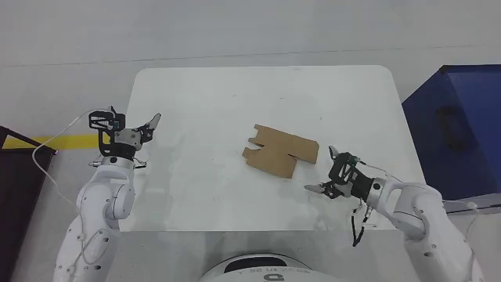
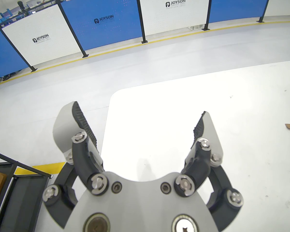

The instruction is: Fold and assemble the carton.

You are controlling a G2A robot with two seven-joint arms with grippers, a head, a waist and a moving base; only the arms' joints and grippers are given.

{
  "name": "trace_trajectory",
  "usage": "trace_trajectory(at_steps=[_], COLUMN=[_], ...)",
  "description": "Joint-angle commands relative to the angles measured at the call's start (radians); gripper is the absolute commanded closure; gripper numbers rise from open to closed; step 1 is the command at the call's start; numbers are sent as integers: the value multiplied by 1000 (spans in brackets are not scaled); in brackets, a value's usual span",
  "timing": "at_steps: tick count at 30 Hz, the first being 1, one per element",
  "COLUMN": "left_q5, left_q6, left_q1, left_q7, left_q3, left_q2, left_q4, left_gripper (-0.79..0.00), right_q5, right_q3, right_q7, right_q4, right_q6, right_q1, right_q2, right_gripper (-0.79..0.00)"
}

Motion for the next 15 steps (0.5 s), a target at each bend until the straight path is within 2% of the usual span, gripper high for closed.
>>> trace_trajectory(at_steps=[1,2,3,8,9,13,15], left_q5=[0,0,0,0,0,0,0], left_q6=[0,0,0,0,0,0,0], left_q1=[0,0,0,0,0,0,0], left_q7=[0,0,0,0,0,0,0], left_q3=[0,0,0,0,0,0,0], left_q2=[0,0,0,0,0,0,0], left_q4=[0,0,0,0,0,0,0], left_gripper=[-785,-785,-785,-785,-785,-785,-785], right_q5=[-55,-79,-105,-300,-345,-552,-633], right_q3=[-35,-55,-75,-160,-174,-222,-244], right_q7=[6,6,3,-41,-60,-169,-225], right_q4=[15,28,42,124,133,150,162], right_q6=[9,10,16,133,159,302,369], right_q1=[12,20,32,103,112,123,124], right_q2=[0,0,0,-4,-4,-3,-2], right_gripper=[-699,-603,-566,-453,-446,-514,-499])
